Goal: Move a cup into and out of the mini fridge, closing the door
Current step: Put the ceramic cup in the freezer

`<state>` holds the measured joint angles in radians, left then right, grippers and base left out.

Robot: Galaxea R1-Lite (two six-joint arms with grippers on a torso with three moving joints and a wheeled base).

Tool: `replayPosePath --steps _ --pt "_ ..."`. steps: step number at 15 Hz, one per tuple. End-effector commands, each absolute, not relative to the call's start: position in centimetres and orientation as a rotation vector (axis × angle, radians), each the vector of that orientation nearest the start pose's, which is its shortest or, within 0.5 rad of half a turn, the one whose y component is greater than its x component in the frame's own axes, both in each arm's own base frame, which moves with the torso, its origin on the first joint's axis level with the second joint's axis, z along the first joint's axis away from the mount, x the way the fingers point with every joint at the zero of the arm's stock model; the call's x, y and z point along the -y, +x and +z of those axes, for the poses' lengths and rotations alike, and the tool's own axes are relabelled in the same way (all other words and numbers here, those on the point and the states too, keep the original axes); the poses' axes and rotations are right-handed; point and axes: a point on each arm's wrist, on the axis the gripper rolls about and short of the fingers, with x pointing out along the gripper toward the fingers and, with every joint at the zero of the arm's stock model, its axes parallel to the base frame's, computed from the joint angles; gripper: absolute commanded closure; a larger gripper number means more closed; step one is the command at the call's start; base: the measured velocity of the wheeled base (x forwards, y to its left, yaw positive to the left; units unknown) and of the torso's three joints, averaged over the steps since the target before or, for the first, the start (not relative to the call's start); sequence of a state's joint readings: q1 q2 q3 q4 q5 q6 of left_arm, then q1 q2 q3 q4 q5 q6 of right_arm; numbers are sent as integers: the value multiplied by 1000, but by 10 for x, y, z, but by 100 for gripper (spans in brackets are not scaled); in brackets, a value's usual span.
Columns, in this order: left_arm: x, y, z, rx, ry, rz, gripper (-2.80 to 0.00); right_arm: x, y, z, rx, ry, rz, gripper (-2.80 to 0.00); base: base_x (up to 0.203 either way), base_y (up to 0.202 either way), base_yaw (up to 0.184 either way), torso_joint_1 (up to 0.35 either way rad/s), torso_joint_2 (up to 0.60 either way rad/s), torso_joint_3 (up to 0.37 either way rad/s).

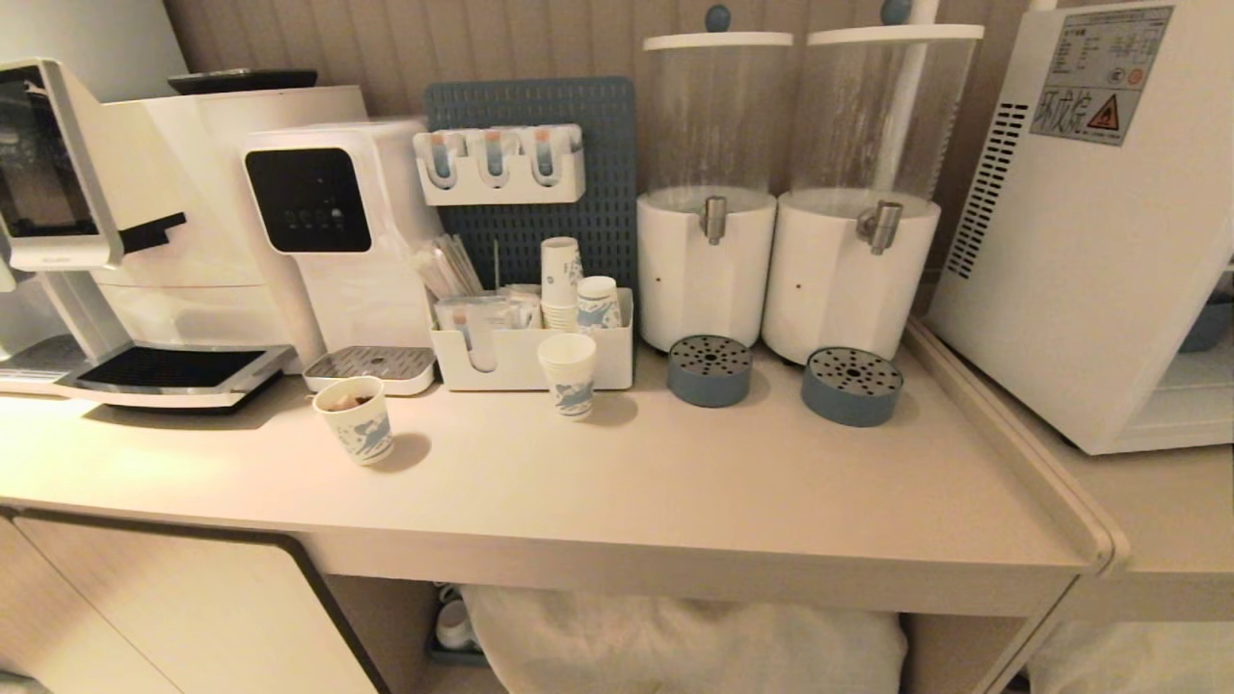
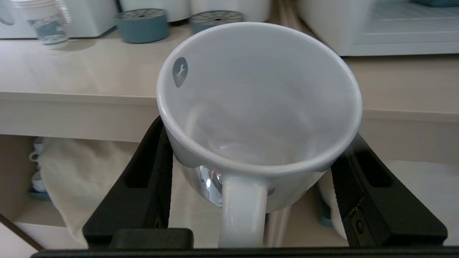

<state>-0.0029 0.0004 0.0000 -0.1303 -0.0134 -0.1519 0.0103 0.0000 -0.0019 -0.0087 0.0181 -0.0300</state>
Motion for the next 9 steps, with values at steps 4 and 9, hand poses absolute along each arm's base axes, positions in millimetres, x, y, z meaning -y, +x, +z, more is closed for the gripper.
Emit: replayPosePath --steps 4,9 --pt "0 -21 78 95 -153 -26 0 0 -23 77 10 -32 29 0 0 -195 1 2 2 2" --pt "0 -21 78 95 -153 -25 0 0 -23 77 10 -32 29 0 0 -194 2 3 3 2"
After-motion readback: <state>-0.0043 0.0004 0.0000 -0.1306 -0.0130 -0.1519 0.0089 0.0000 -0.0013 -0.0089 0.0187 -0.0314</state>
